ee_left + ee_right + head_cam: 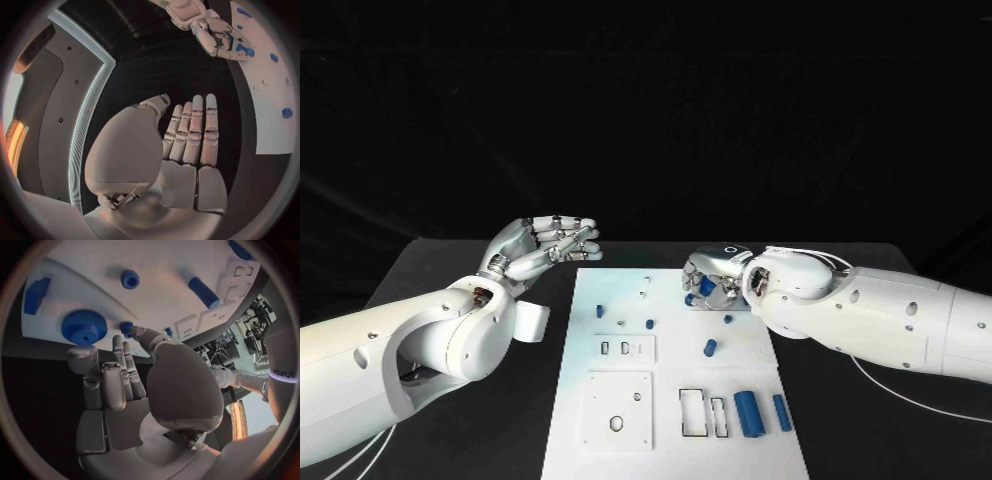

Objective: Assemble the parts on the task board

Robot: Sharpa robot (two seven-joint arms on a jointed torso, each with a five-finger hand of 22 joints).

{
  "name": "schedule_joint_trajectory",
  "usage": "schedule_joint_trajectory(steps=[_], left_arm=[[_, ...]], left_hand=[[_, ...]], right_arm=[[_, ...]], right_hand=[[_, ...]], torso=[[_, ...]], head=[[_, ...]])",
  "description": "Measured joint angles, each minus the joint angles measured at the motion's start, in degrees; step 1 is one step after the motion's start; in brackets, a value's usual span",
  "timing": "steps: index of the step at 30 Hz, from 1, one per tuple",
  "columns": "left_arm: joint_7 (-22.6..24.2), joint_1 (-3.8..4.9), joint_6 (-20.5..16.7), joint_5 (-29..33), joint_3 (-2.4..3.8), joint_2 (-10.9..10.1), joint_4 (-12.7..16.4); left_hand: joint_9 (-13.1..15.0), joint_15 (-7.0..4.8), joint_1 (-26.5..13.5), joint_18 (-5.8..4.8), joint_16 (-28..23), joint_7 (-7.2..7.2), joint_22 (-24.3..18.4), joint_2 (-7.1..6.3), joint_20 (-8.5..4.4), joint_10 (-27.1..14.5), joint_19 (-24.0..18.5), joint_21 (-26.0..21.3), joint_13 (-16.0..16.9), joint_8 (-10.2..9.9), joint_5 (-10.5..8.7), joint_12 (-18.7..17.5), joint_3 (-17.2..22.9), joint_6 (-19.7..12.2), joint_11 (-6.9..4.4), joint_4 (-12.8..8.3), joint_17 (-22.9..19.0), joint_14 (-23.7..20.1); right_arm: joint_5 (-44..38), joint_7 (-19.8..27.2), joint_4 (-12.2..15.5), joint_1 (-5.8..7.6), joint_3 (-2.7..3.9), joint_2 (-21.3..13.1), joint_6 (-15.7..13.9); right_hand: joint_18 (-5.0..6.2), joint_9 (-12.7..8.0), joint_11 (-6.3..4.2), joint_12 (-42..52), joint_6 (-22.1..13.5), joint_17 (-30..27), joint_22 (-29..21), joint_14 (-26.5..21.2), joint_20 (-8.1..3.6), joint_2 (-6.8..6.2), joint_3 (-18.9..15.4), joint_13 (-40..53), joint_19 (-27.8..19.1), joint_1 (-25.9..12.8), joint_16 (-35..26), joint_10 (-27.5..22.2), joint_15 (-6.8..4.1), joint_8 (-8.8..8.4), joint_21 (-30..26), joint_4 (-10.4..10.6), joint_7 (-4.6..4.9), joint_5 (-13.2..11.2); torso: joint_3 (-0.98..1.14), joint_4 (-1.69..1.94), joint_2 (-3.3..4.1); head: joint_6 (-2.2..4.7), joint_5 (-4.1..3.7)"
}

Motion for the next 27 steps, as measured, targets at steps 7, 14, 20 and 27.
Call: schedule_joint_trajectory(steps=[7,14,20,27], left_arm=[[-0.25,0.07,0.13,-0.01,0.00,0.02,0.00],[-0.45,0.11,0.24,-0.02,0.01,0.00,-0.03],[-0.60,0.14,0.33,-0.02,0.01,-0.02,-0.04],[-0.78,0.15,0.41,-0.02,0.01,-0.07,-0.08]], left_hand=[[0.00,0.20,0.00,0.00,-0.23,0.00,-0.06,0.00,0.00,0.00,0.00,0.00,0.00,0.00,0.00,0.00,0.23,0.00,0.00,-0.23,0.06,-0.20],[0.00,0.21,0.00,-0.01,-0.23,0.00,-0.06,0.00,0.00,0.00,0.00,0.00,0.00,0.00,0.00,0.00,0.23,0.00,0.00,-0.23,0.06,-0.21],[-0.01,0.21,0.00,0.00,-0.23,0.00,-0.06,0.00,0.00,0.00,0.00,0.00,0.00,0.00,0.00,0.00,0.23,0.00,0.00,-0.23,0.06,-0.21],[-0.01,0.21,0.00,-0.01,-0.23,0.00,-0.12,0.00,0.00,0.14,0.00,0.00,0.00,-0.17,-0.21,-0.34,0.23,0.00,0.15,-0.23,0.18,-0.21]], right_arm=[[-0.09,-0.05,-0.34,-0.10,0.00,0.36,0.32],[-0.12,-0.15,-0.65,-0.31,0.00,0.53,0.72],[-0.13,-0.20,-0.71,-0.39,0.05,0.67,0.74],[-0.14,-0.29,-0.57,-0.49,0.07,0.60,-0.11]], right_hand=[[0.00,0.14,-0.20,0.06,0.00,0.39,0.60,0.00,0.00,0.00,0.38,0.06,0.00,0.00,0.28,0.20,0.00,0.00,0.28,0.06,0.00,0.00],[-0.60,0.50,-0.33,0.44,0.15,0.79,1.49,0.00,0.00,0.41,1.09,0.31,0.00,0.41,0.70,0.76,0.00,0.58,1.14,-0.01,-0.14,0.00],[-0.87,1.74,-0.95,0.86,1.64,1.03,2.92,0.00,0.00,1.60,3.28,0.75,0.00,1.59,1.06,1.51,0.00,1.91,2.23,-0.14,-1.00,-3.15],[-0.88,3.76,-1.96,1.85,3.23,1.25,4.72,0.07,-0.45,2.74,4.23,1.65,0.20,0.87,1.62,3.30,-0.91,3.70,3.33,1.10,-1.98,-7.98]], torso=[[0.01,0.14,0.19],[-0.06,0.15,0.32],[-0.07,0.15,0.40],[-0.10,0.19,0.49]], head=[[0.10,0.07],[-0.03,0.24],[-0.11,0.19],[-0.03,0.12]])
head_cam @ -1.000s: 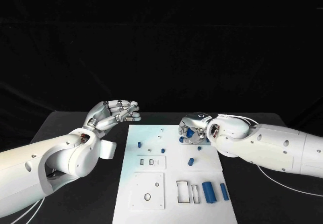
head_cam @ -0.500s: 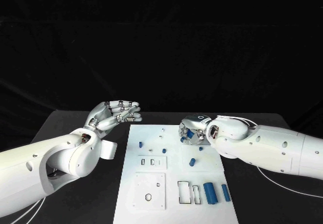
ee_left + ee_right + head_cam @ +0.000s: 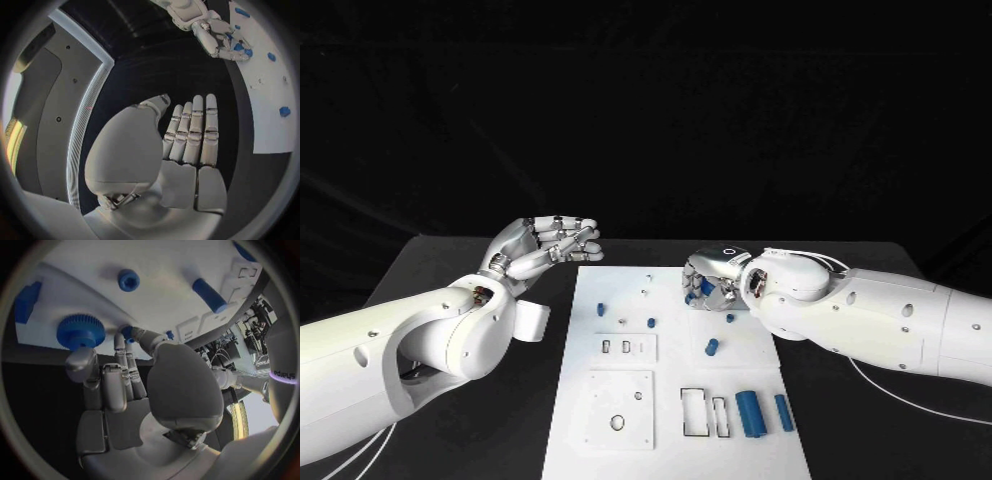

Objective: Assemble the parts on the task board

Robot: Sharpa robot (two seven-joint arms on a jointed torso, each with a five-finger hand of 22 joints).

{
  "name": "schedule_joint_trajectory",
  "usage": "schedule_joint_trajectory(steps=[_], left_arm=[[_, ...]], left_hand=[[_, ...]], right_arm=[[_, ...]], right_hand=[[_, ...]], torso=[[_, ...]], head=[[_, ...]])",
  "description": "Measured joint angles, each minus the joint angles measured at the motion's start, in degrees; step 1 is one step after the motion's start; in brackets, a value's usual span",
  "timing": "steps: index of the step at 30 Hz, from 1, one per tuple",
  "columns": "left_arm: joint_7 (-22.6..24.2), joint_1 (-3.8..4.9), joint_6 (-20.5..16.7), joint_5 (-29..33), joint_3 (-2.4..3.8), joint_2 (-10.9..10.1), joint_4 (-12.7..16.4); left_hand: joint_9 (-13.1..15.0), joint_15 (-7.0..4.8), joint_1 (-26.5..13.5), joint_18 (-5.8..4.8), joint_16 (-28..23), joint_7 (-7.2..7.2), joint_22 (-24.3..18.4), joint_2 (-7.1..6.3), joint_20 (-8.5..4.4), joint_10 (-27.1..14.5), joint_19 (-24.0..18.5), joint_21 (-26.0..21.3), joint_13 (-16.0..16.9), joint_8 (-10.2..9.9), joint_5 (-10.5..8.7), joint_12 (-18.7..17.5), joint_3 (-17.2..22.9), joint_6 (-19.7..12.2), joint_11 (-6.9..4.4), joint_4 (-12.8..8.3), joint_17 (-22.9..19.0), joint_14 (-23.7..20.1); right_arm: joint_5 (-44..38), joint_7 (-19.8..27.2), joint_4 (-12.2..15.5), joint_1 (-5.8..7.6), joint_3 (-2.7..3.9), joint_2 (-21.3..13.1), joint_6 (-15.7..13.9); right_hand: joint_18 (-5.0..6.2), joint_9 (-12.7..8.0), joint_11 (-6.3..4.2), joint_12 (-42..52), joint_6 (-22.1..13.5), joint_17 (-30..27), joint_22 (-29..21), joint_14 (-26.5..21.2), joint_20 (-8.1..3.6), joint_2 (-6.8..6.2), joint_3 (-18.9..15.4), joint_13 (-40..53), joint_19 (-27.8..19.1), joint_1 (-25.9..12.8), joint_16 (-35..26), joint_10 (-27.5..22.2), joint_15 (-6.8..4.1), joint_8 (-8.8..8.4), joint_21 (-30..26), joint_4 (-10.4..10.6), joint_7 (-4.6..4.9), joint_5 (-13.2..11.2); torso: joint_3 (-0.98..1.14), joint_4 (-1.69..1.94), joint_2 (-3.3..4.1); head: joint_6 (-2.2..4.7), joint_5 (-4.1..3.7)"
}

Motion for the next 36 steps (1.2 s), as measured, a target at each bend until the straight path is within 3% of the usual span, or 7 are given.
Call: schedule_joint_trajectory(steps=[7,16,26,36], left_arm=[[-0.11,0.01,0.00,0.00,0.00,-0.01,-0.23],[-0.24,0.02,0.03,0.00,0.00,0.03,-0.73],[-0.33,0.02,0.08,0.00,0.00,0.07,-0.81],[-0.36,0.18,0.09,0.00,0.00,0.06,-0.53]], left_hand=[[-0.06,0.00,0.00,0.00,0.00,0.20,-0.02,0.00,0.00,-0.22,0.00,0.00,0.00,-0.17,-0.01,-0.21,0.16,-0.21,0.21,-0.16,0.14,0.00],[-0.06,0.00,0.00,0.00,0.00,0.21,-0.02,0.00,0.00,-0.23,0.00,0.00,0.00,-0.17,0.00,-0.21,0.16,-0.21,0.21,-0.16,0.14,0.00],[-0.05,0.00,0.00,0.00,0.00,0.21,-0.01,0.00,0.12,-0.23,-0.13,0.00,0.00,-0.17,0.00,-0.39,0.16,-0.20,0.20,-0.16,0.19,0.00],[-0.05,0.00,0.00,0.00,-0.17,0.20,-0.07,0.00,0.15,-0.24,-0.16,0.00,0.00,-0.17,0.00,-0.49,0.25,-0.20,0.19,-0.25,0.23,0.00]], right_arm=[[-0.02,-0.75,1.00,-0.14,-0.06,-0.55,-2.69],[-0.18,-2.67,3.08,0.42,0.30,-0.28,-7.43],[-0.31,-4.44,0.12,0.66,0.41,3.77,-11.11],[0.39,-4.71,-3.32,0.68,0.45,7.50,-12.45]], right_hand=[[0.00,0.40,-0.34,0.35,0.53,0.36,0.98,0.03,-0.39,0.18,0.55,0.48,0.21,0.00,0.27,0.74,-0.43,1.65,0.63,-0.04,-0.56,-0.84],[0.01,0.41,-0.35,0.34,0.52,0.40,1.11,0.03,-0.59,0.26,0.74,0.74,0.41,0.08,0.26,0.74,-0.43,1.90,0.67,-0.23,-0.58,-0.68],[0.00,0.41,-0.34,0.29,0.43,0.49,1.32,0.03,-0.79,0.24,1.21,0.71,0.20,0.10,0.49,0.74,-0.43,2.01,0.66,-0.25,-0.66,-0.19],[0.00,0.42,-0.33,0.07,0.20,0.73,1.46,0.03,-0.79,0.23,1.22,0.75,0.20,0.10,0.49,0.73,-0.42,2.00,0.66,-0.25,-0.48,-0.19]], torso=[[0.03,0.04,0.04],[-0.02,0.04,0.07],[-0.08,0.21,0.34],[-0.18,0.51,0.62]], head=[[0.15,0.09],[0.43,-0.01],[0.57,-0.07],[0.46,-0.02]])
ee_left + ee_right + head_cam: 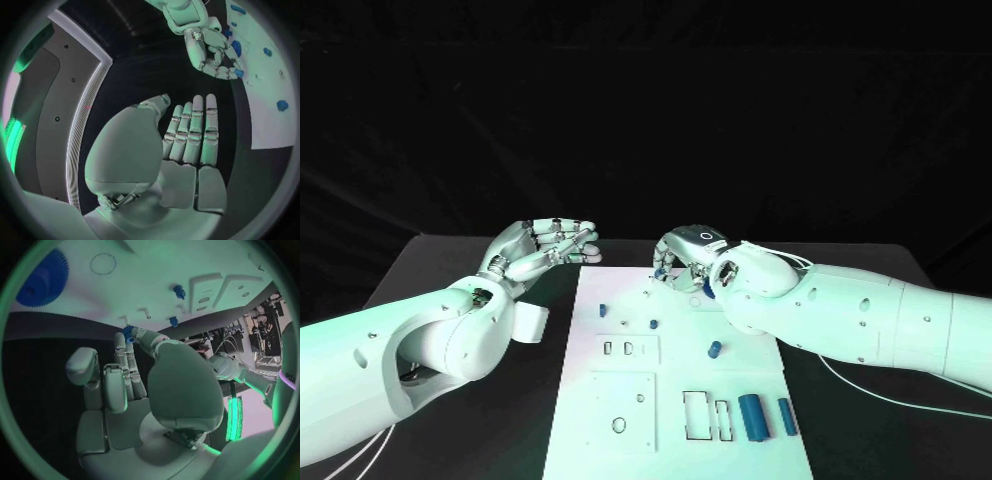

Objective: Assemble the parts on the task board

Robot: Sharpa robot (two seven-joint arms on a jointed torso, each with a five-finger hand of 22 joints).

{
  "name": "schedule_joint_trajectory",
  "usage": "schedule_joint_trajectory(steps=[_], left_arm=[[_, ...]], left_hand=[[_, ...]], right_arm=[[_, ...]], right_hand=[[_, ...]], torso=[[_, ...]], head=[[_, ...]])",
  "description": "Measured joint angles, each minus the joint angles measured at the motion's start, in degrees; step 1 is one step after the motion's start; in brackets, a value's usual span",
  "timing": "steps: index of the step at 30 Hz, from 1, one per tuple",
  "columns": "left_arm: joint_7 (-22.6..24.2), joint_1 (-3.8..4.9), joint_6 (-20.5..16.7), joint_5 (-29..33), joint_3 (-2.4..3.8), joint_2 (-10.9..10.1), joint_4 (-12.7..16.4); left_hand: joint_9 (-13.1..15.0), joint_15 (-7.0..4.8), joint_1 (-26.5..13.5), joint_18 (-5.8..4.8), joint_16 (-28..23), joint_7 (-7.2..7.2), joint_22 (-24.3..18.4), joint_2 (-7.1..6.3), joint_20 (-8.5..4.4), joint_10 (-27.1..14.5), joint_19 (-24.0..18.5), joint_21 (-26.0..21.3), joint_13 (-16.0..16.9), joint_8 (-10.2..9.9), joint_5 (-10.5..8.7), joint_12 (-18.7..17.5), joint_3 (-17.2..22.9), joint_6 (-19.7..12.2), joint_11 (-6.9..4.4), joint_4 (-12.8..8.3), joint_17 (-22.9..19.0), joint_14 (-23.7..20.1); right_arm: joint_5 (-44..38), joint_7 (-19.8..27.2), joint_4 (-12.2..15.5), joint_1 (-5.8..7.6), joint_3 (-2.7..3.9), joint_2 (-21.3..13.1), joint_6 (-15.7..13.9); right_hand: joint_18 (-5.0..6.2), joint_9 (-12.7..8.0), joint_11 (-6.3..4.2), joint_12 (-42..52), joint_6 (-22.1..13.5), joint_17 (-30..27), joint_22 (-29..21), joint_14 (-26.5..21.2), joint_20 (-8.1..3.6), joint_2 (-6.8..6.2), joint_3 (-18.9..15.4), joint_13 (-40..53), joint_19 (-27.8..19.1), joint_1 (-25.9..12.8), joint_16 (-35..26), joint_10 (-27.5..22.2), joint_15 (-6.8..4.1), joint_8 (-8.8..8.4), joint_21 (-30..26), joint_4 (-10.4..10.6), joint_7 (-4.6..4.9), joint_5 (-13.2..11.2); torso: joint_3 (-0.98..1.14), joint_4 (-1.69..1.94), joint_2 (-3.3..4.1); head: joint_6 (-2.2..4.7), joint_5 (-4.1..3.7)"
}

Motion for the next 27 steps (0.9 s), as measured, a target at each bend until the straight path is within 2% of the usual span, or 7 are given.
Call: schedule_joint_trajectory(steps=[8,10,21,24,27], left_arm=[[-0.01,0.28,0.00,0.00,0.00,-0.03,0.18],[-0.01,0.35,0.00,0.00,0.00,-0.03,0.19],[-0.04,0.61,0.01,0.00,0.00,-0.02,0.24],[-0.05,0.67,0.01,0.00,0.00,-0.03,0.25],[-0.06,0.71,0.02,0.00,0.00,-0.04,0.26]], left_hand=[[0.00,0.00,0.00,0.00,-0.05,0.00,0.00,0.00,0.00,-0.01,0.00,0.00,0.00,0.00,0.00,0.00,0.07,0.00,-0.01,-0.07,0.00,0.00],[0.00,0.00,0.00,0.00,-0.05,0.00,0.00,0.00,0.00,-0.01,0.00,0.00,0.00,0.00,0.00,0.00,0.07,0.00,-0.01,-0.07,-0.01,0.00],[0.00,0.00,0.00,0.00,-0.05,0.00,0.01,0.00,-0.01,-0.01,0.00,0.00,0.00,0.00,0.00,0.00,0.07,0.00,-0.02,-0.07,-0.01,0.00],[0.00,0.00,0.00,0.00,-0.05,0.00,0.01,0.00,-0.01,-0.01,0.00,0.00,0.00,0.00,0.00,0.00,0.07,0.00,-0.02,-0.07,-0.01,0.00],[0.00,0.00,0.00,0.00,-0.05,0.00,0.01,0.00,-0.01,-0.01,0.01,0.00,0.00,0.00,0.00,0.00,0.07,0.00,-0.02,-0.07,-0.01,0.00]], right_arm=[[0.58,0.00,-1.82,-0.08,0.00,1.49,-0.13],[0.67,0.01,-2.13,-0.10,0.00,1.77,-0.13],[0.86,0.04,-3.38,-0.37,-0.01,2.55,0.54],[0.89,0.04,-3.77,-0.45,-0.01,2.74,0.90],[0.91,0.04,-4.17,-0.50,-0.01,3.01,1.19]], right_hand=[[0.00,0.05,0.01,-0.13,-0.36,0.08,-0.01,0.00,0.00,0.00,-0.01,0.06,0.00,0.00,0.00,-0.01,0.00,-0.02,0.00,0.00,0.20,-0.01],[0.00,0.87,0.01,-0.20,-0.57,0.08,-0.01,0.00,0.00,0.00,0.02,0.07,0.00,0.00,0.00,-0.01,0.00,-0.05,0.00,0.03,0.02,-0.01],[0.01,0.95,0.22,-0.34,-0.81,0.02,-0.10,0.00,0.00,-0.01,0.21,0.18,0.00,0.00,0.19,-0.22,0.01,0.19,0.00,0.23,0.21,-0.05],[0.00,1.33,0.22,-0.35,-0.93,0.02,-0.18,0.00,0.00,-0.01,0.21,0.18,0.00,0.00,0.18,-0.22,0.01,0.19,0.00,0.23,0.17,-0.07],[0.00,2.58,0.22,-0.35,-1.02,0.02,-0.23,0.00,0.01,-0.01,0.21,0.18,0.00,0.00,0.18,-0.22,0.01,0.19,0.00,0.24,0.24,-0.08]], torso=[[-0.18,0.32,0.30],[-0.21,0.35,0.33],[-0.25,0.40,0.38],[-0.25,0.40,0.40],[-0.26,0.40,0.43]], head=[[0.02,0.13],[0.05,0.16],[-0.19,0.28],[-0.15,0.18],[-0.12,0.17]])
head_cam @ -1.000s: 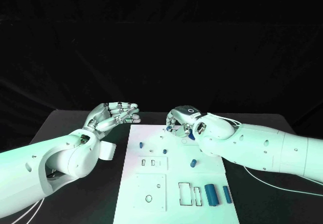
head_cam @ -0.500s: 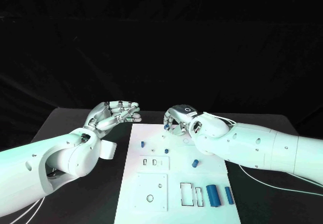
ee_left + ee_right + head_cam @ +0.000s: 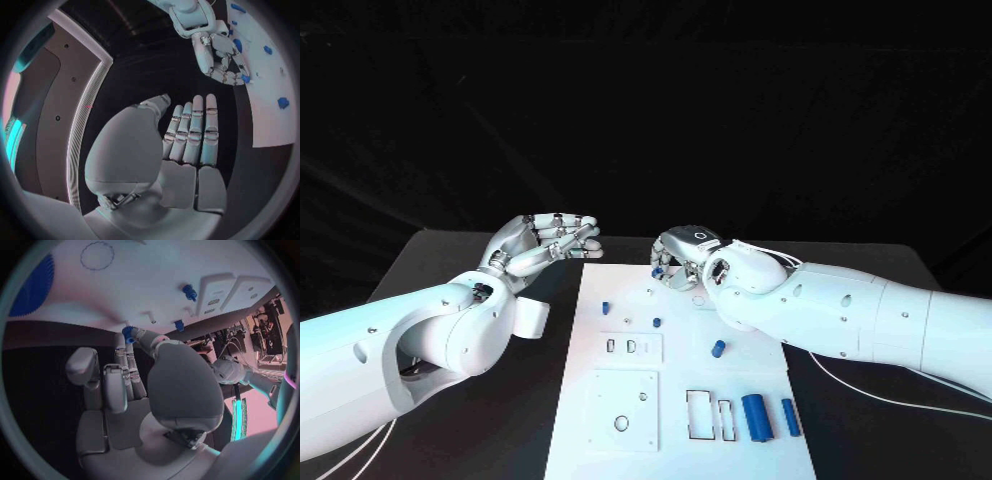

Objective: Assemble the parts on the task board

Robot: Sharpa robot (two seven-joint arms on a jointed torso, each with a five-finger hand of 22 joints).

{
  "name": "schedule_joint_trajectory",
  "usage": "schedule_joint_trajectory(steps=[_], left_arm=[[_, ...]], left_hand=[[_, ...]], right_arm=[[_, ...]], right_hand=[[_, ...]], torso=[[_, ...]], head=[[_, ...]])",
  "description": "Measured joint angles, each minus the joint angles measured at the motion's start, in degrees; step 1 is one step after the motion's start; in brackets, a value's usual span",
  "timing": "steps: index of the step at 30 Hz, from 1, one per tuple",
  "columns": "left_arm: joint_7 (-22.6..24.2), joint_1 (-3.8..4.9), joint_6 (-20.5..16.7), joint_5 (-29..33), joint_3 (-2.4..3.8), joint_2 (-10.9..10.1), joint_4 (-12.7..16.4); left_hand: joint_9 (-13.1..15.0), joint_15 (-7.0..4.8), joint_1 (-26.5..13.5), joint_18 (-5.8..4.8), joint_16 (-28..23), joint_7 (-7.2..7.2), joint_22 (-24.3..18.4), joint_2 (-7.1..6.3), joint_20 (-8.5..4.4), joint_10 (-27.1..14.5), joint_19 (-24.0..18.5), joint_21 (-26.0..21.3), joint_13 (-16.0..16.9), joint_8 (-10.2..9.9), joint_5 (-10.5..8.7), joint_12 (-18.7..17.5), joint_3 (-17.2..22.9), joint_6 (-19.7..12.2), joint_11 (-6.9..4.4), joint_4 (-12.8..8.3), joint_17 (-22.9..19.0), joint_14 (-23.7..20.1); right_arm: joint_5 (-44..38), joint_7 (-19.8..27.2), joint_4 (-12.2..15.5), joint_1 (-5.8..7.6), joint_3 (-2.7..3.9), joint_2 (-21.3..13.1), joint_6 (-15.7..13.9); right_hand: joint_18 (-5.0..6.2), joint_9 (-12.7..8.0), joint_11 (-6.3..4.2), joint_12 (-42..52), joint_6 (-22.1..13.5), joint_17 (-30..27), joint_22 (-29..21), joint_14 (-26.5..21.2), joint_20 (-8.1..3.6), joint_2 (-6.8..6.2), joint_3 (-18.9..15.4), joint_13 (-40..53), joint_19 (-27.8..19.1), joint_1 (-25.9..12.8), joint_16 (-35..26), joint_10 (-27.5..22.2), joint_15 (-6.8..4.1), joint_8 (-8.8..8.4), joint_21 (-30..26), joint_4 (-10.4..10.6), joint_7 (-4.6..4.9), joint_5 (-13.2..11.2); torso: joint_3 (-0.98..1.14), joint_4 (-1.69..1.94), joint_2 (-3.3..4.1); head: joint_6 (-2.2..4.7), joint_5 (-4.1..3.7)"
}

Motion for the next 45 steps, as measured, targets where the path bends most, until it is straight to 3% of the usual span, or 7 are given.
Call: schedule_joint_trajectory(steps=[15,20,23,26,33,41,45], left_arm=[[-0.04,0.18,0.04,0.00,0.00,-0.07,0.08],[-0.06,0.23,0.06,0.00,0.00,-0.08,0.09],[-0.08,0.25,0.07,0.00,0.00,-0.09,0.10],[-0.09,0.27,0.07,0.00,0.00,-0.14,0.10],[-0.12,0.29,0.09,0.00,0.00,-0.38,-0.01],[-0.16,0.30,0.11,0.00,0.00,-0.64,-0.38],[-0.18,0.29,0.16,0.01,-0.02,-0.64,-0.57]], left_hand=[[0.00,0.00,0.00,0.00,0.00,0.00,0.00,0.00,0.00,0.00,0.00,0.00,0.00,0.00,0.00,0.00,0.00,0.00,0.00,0.00,0.14,0.00],[0.00,0.00,0.00,0.00,0.00,0.00,0.00,0.00,0.00,0.00,0.00,0.00,0.00,0.00,0.00,0.00,0.00,0.00,0.00,0.00,0.14,0.00],[0.00,0.00,0.00,0.00,0.00,0.00,0.00,0.00,0.00,0.00,0.00,0.00,0.00,0.00,0.00,0.00,0.00,0.00,0.00,0.00,0.14,0.00],[0.00,0.00,0.00,0.00,0.00,0.00,0.00,0.00,0.00,0.00,0.00,0.00,0.00,0.00,0.00,0.00,0.00,0.00,0.00,0.00,0.13,0.00],[0.00,0.00,0.00,0.00,0.00,0.00,0.01,0.00,-0.01,0.00,0.01,0.00,0.00,0.00,0.00,0.00,0.00,0.00,0.00,0.00,0.13,0.00],[0.00,0.00,0.00,0.00,0.00,0.00,-0.07,0.00,-0.01,0.00,0.01,0.00,0.00,0.00,0.00,-0.35,0.23,0.00,0.00,-0.23,0.26,0.00],[0.00,0.00,0.00,0.00,0.00,0.00,-0.07,0.00,-0.01,0.00,0.01,0.00,0.00,0.00,0.00,-0.35,0.23,0.00,0.00,-0.23,0.26,0.00]], right_arm=[[0.31,0.29,-2.15,-0.26,-0.02,1.66,1.29],[0.45,0.42,-2.63,-0.32,-0.06,2.01,1.72],[0.52,0.48,-2.71,-0.34,-0.07,1.98,1.83],[0.57,0.52,-2.40,-0.34,-0.08,1.50,1.78],[0.60,0.46,1.98,-0.33,-0.08,-2.98,1.06],[1.41,-0.13,10.31,0.37,0.18,-11.84,-0.49],[3.50,-0.67,12.99,1.15,0.40,-15.86,-1.50]], right_hand=[[0.00,0.40,0.23,-0.06,-0.70,-0.17,-0.49,0.00,0.22,-0.03,0.18,0.02,-0.22,-0.02,0.00,-0.44,0.00,-0.19,-0.23,0.19,0.27,-0.77],[0.00,2.18,0.71,-0.07,-1.89,-0.67,0.03,0.00,0.22,-0.50,0.32,0.24,-0.22,-0.49,-0.01,-1.14,0.00,-0.27,-0.20,0.33,0.67,-1.24],[0.00,2.50,1.36,-1.28,-3.95,-1.63,-1.14,-0.03,0.87,-1.61,0.05,-0.08,-1.07,-1.59,-0.20,-3.18,0.92,-1.62,-1.17,0.91,1.46,-1.62],[0.00,1.58,2.48,-2.65,-8.68,-4.11,-4.70,0.00,1.84,-3.78,-3.37,-1.38,-3.44,-2.13,-1.48,-8.54,1.86,-4.99,-4.36,1.80,2.36,-1.62],[0.01,1.99,2.76,-0.18,-9.79,-5.31,-5.09,0.00,2.13,-2.61,-13.48,-2.38,-3.86,1.32,-1.69,-11.35,1.86,-6.79,-5.76,3.19,2.59,0.05],[0.00,2.40,2.55,3.38,-7.00,-5.43,-3.54,0.00,2.03,-2.72,-14.58,-2.07,-2.63,2.25,-1.69,-6.67,1.86,-6.90,-4.98,4.89,3.03,3.28],[0.00,2.49,1.56,5.15,-5.95,-4.95,-2.23,-0.08,1.30,-3.50,-13.22,-1.16,-1.90,3.03,-1.69,-2.18,1.48,-6.89,-4.01,6.25,2.34,3.94]], torso=[[0.01,0.07,0.10],[0.01,0.02,0.10],[0.01,0.01,0.10],[0.00,0.00,0.10],[0.01,-0.03,0.05],[0.07,-0.15,-0.02],[0.12,-0.37,-0.13]], head=[[-0.10,0.09],[-0.12,0.05],[-0.13,0.05],[-0.14,0.09],[0.01,0.18],[0.19,0.02],[0.21,-0.10]])
